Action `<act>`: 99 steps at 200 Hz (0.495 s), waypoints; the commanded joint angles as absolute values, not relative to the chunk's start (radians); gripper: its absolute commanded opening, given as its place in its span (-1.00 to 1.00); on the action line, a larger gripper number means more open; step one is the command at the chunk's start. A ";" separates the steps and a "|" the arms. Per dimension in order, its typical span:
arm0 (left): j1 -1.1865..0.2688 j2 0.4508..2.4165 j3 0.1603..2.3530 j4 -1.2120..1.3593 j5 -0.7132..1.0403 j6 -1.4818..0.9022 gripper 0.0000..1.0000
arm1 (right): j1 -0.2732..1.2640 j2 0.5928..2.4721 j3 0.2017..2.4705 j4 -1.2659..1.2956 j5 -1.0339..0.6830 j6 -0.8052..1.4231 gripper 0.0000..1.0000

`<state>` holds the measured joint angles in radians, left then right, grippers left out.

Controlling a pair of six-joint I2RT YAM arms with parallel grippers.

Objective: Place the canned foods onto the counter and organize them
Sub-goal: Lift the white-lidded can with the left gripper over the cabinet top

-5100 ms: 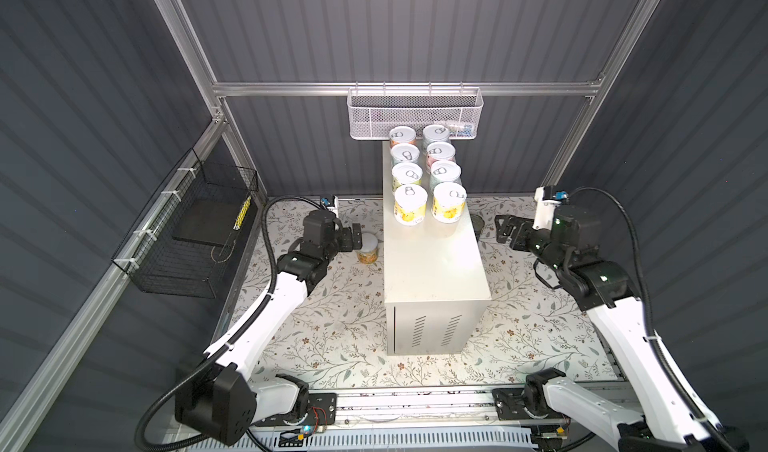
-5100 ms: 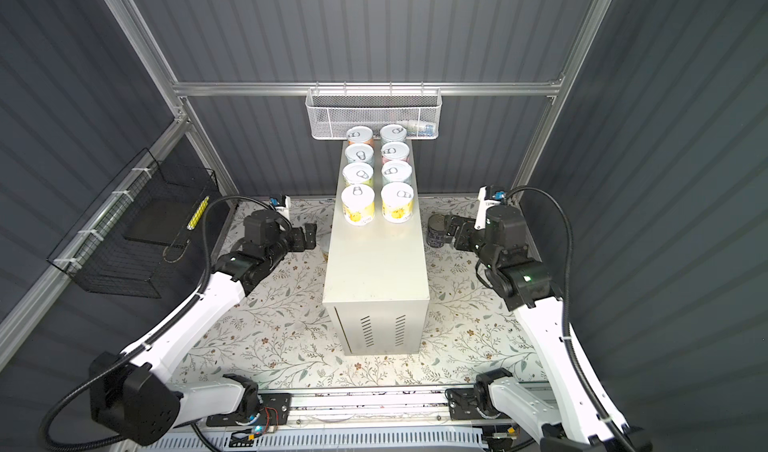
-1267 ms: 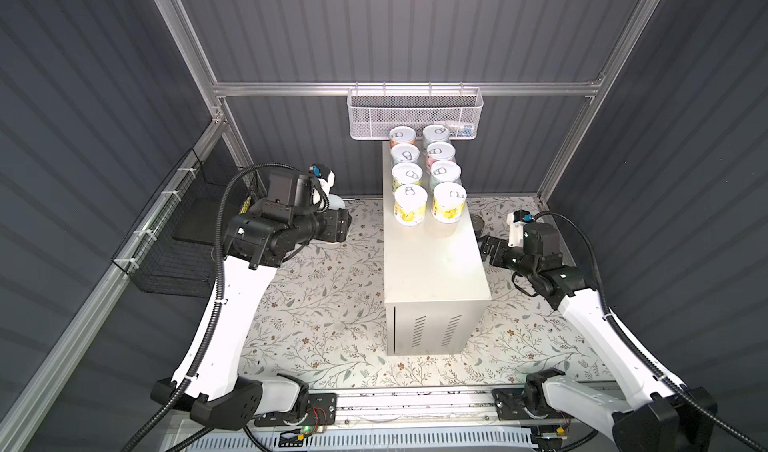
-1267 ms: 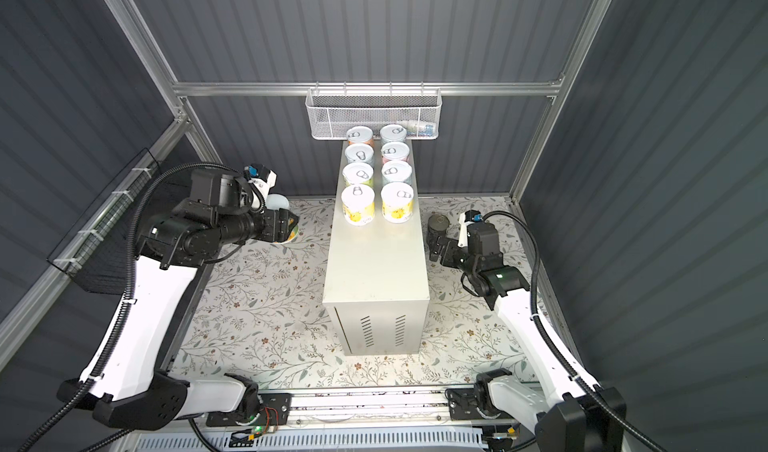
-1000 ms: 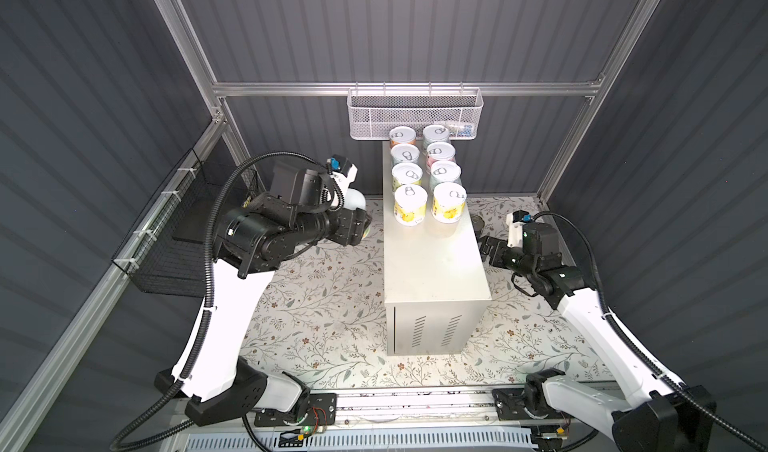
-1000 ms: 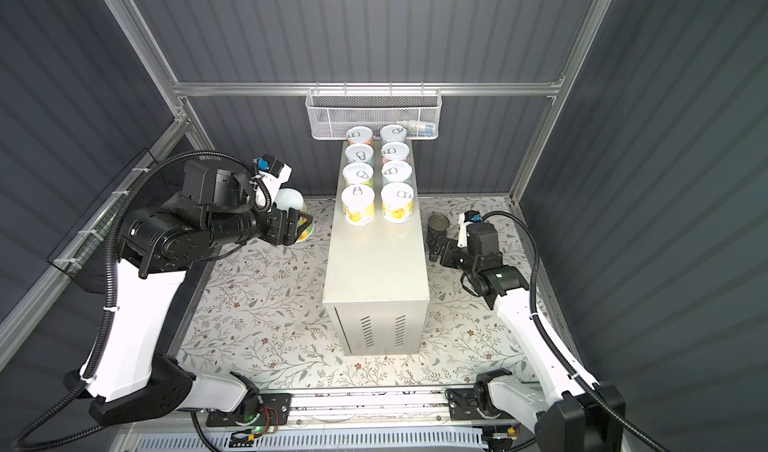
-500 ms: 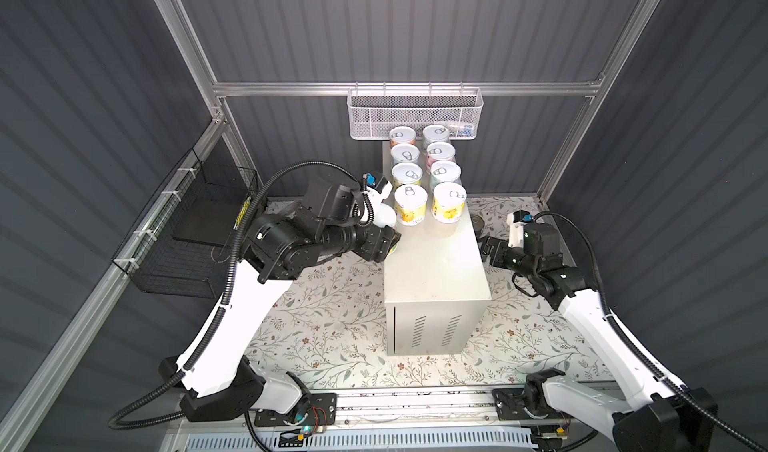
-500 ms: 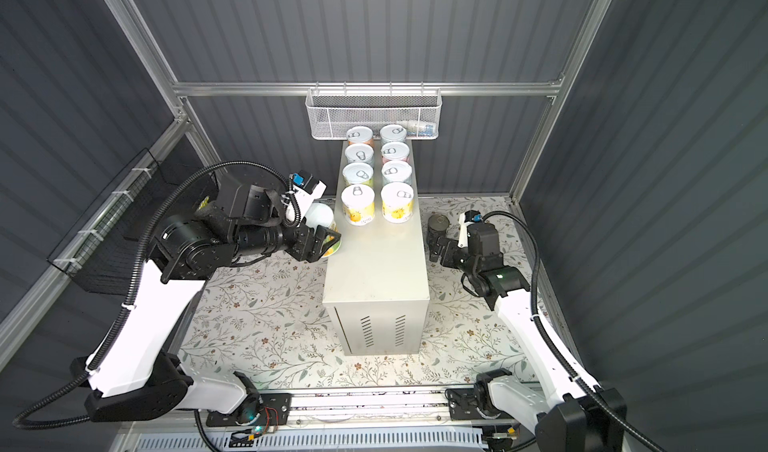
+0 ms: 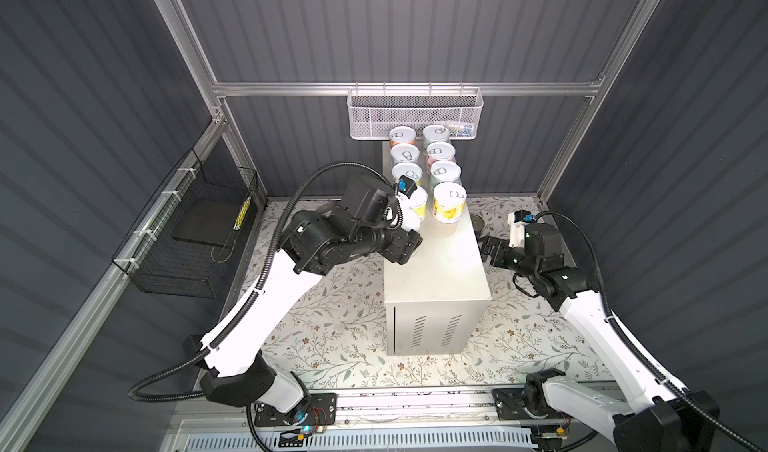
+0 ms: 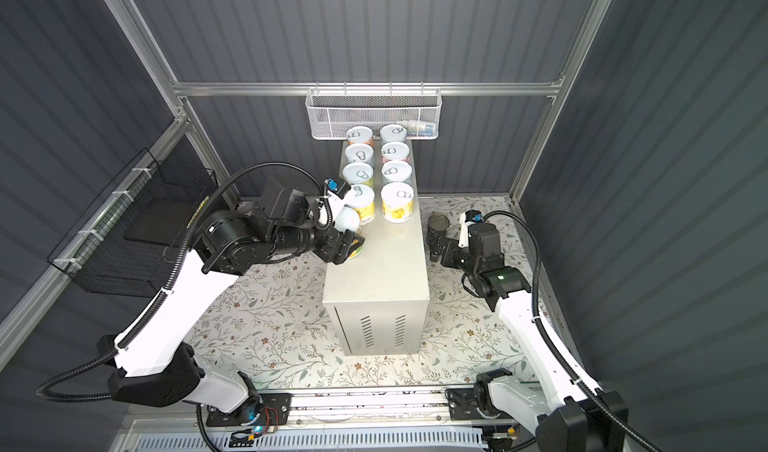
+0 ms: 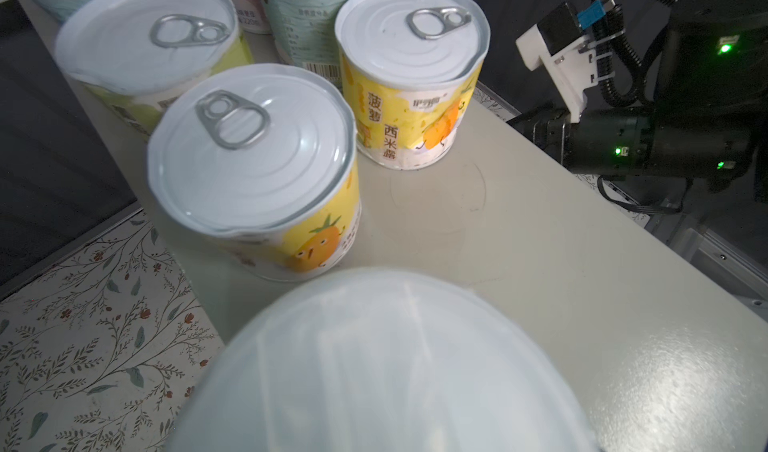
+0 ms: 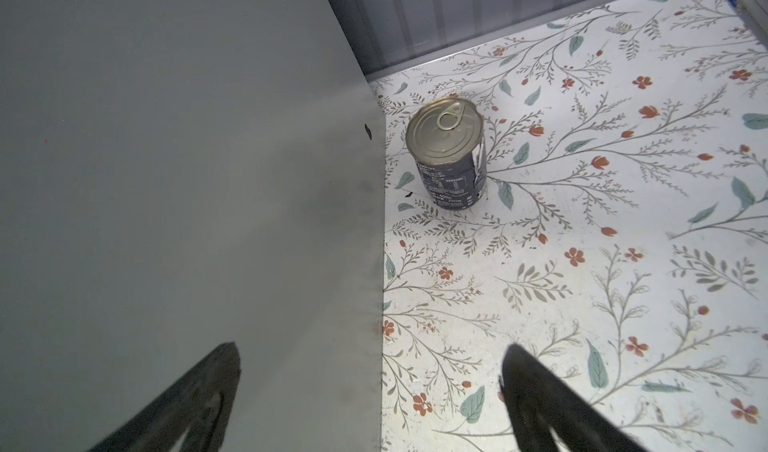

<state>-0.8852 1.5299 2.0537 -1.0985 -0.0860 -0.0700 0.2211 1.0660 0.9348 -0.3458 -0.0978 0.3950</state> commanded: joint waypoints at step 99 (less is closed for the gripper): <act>-0.897 1.570 2.092 -1.020 -0.167 -0.045 -0.20 | 0.218 1.038 0.922 -0.350 -0.086 0.365 0.98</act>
